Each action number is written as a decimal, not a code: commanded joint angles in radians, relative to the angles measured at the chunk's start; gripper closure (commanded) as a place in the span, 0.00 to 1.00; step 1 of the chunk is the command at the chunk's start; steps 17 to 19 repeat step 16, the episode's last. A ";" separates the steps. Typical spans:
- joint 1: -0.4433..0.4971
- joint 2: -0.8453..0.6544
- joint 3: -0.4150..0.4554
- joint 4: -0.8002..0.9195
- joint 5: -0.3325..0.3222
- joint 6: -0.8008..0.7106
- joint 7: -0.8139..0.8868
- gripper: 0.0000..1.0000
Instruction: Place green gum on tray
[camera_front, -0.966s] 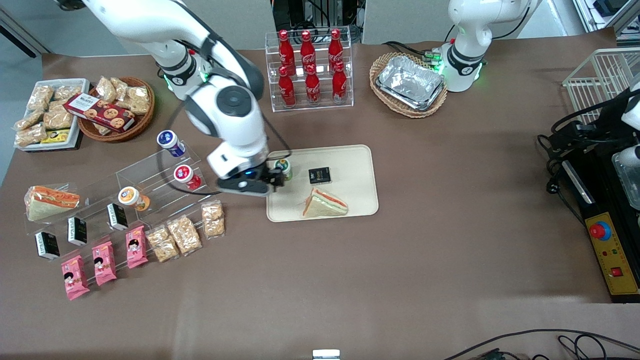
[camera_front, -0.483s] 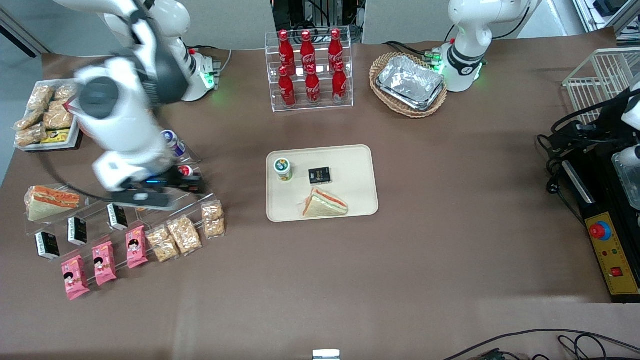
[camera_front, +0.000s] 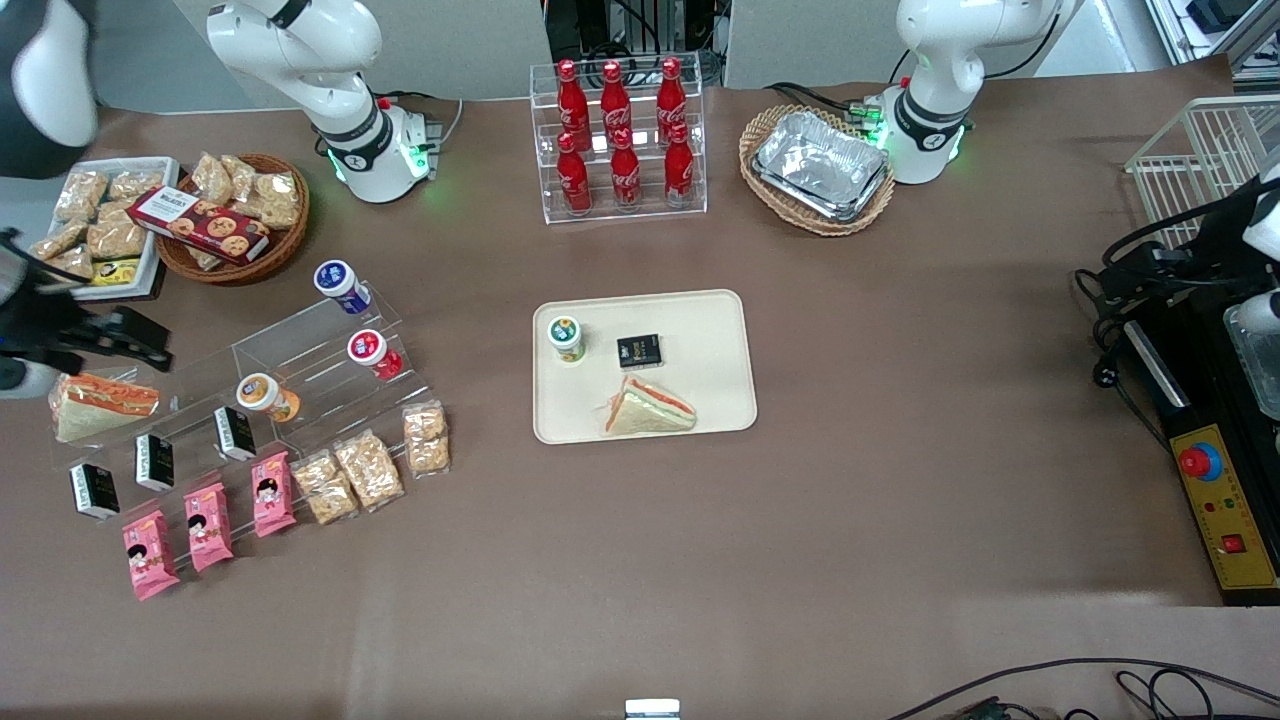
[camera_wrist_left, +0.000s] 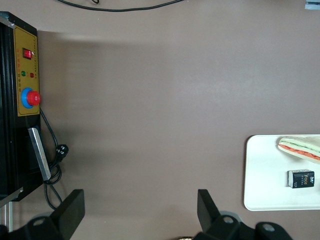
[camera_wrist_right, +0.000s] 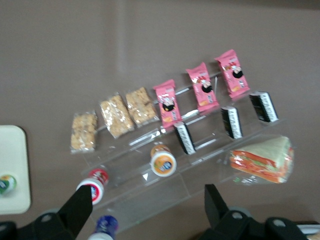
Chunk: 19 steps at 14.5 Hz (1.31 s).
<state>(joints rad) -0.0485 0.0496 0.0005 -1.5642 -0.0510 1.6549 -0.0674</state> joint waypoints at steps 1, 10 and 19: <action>-0.002 0.027 -0.034 0.096 0.057 -0.083 -0.058 0.00; -0.008 -0.056 -0.050 0.023 0.069 -0.124 -0.055 0.00; -0.007 -0.117 -0.048 -0.118 0.086 -0.079 -0.011 0.00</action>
